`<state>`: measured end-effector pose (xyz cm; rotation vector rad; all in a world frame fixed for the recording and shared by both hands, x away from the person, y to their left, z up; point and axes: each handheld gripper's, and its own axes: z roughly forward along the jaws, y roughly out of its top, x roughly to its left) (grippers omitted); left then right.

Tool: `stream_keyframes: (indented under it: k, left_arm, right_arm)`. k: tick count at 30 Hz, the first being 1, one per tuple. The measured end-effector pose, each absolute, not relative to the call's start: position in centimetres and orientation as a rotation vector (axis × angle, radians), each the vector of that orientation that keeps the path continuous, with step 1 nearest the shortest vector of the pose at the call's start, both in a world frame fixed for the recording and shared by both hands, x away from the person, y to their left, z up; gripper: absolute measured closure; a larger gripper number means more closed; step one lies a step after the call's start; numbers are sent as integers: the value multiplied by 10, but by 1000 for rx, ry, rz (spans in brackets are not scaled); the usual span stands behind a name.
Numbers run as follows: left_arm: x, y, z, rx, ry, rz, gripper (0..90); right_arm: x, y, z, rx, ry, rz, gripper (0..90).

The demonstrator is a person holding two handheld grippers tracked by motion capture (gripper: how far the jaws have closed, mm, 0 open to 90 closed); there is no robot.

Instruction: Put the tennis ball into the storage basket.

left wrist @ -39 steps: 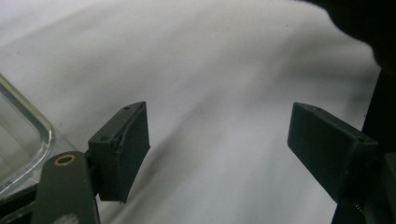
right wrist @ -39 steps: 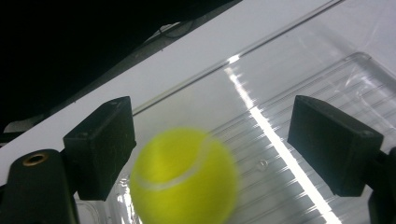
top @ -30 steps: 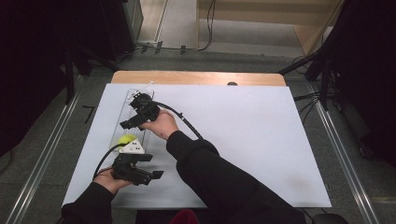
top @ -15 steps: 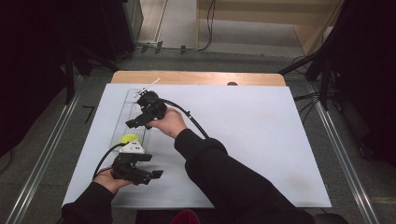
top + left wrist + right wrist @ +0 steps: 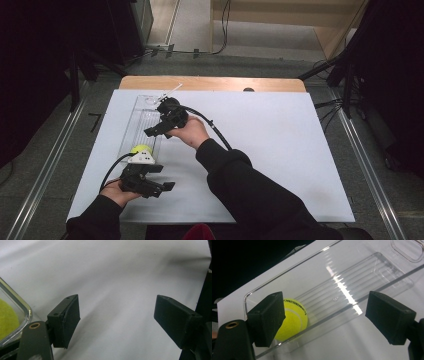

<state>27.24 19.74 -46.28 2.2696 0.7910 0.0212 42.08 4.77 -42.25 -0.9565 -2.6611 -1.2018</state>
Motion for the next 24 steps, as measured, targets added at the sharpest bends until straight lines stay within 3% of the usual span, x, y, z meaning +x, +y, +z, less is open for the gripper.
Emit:
stream_keyframes:
  k: [24]
  left_arm:
    - [269, 197, -463, 2277, 795, 36, 212]
  right_arm:
    - [410, 8, -430, -983, -2653, -1173, 143]
